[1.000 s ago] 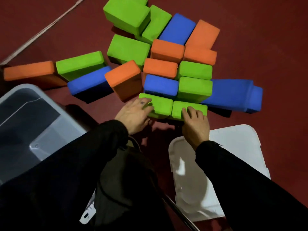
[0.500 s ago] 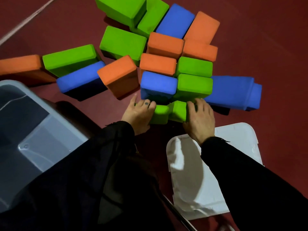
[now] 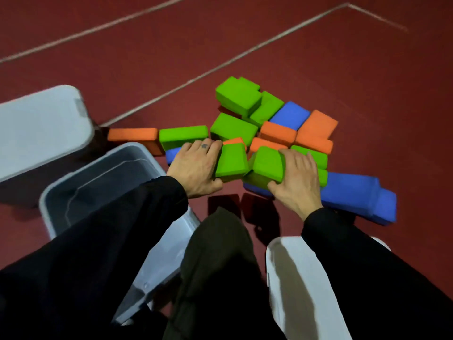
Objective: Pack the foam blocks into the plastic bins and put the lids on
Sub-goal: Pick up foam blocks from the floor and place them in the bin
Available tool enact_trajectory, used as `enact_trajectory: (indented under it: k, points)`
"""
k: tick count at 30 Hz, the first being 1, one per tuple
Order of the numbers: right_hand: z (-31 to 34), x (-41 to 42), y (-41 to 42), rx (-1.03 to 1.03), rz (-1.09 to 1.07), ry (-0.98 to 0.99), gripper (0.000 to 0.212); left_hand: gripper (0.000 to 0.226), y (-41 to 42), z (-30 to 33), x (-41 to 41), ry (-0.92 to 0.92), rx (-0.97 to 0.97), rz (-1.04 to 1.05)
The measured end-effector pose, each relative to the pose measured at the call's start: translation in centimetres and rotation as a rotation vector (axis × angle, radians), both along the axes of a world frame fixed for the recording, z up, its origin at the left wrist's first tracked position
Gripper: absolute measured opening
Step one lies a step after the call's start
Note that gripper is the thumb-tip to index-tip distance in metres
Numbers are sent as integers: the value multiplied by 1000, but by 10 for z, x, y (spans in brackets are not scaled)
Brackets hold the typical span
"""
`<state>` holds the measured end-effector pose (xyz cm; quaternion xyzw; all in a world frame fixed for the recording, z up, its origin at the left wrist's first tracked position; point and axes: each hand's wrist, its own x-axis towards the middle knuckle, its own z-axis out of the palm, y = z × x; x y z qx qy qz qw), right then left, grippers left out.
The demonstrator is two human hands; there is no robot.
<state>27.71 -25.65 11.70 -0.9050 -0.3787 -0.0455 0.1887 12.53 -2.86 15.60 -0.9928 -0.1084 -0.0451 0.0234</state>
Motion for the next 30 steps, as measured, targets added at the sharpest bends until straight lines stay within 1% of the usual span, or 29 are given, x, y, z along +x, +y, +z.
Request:
enact_trajectory:
  k: [3,5,8,10,13,15,16,17,19,21,23,25,27,30]
  points:
    - [43,-15,36,104,44,-100,87,85,25,33,-50,-63,-23,162]
    - [69,-33,67,172,73,-127,90,84,42,49,-93,-101,-52,291]
    - [100,-69,121,249,177,-73,90,86,65,55,-161,-96,-41,458]
    - [111,-97,159,239,300,-25,88,87,73,48,-202,-56,-56,558]
    - [103,-149,200,91,464,70,86,83,71,14,-254,85,-127,687]
    - [86,-182,216,-57,541,180,85,84,61,-15,-278,252,-188,718]
    - [76,-196,221,-135,570,222,84,86,54,-29,-283,336,-204,696]
    - [65,-206,224,-209,592,232,83,87,49,-40,-284,401,-207,652]
    - [46,-217,225,-345,622,172,82,89,36,-55,-277,467,-231,577]
    - [28,-223,217,-473,665,134,83,91,22,-68,-274,520,-352,601]
    - [13,-224,208,-582,722,149,84,93,10,-84,-279,602,-445,649]
    - [0,-222,200,-662,767,182,84,94,-1,-101,-284,689,-452,667]
    - [-9,-219,199,-700,792,167,85,86,-6,-113,-278,722,-440,718]
    - [-15,-214,200,-736,853,35,87,48,1,-121,-263,732,-504,867]
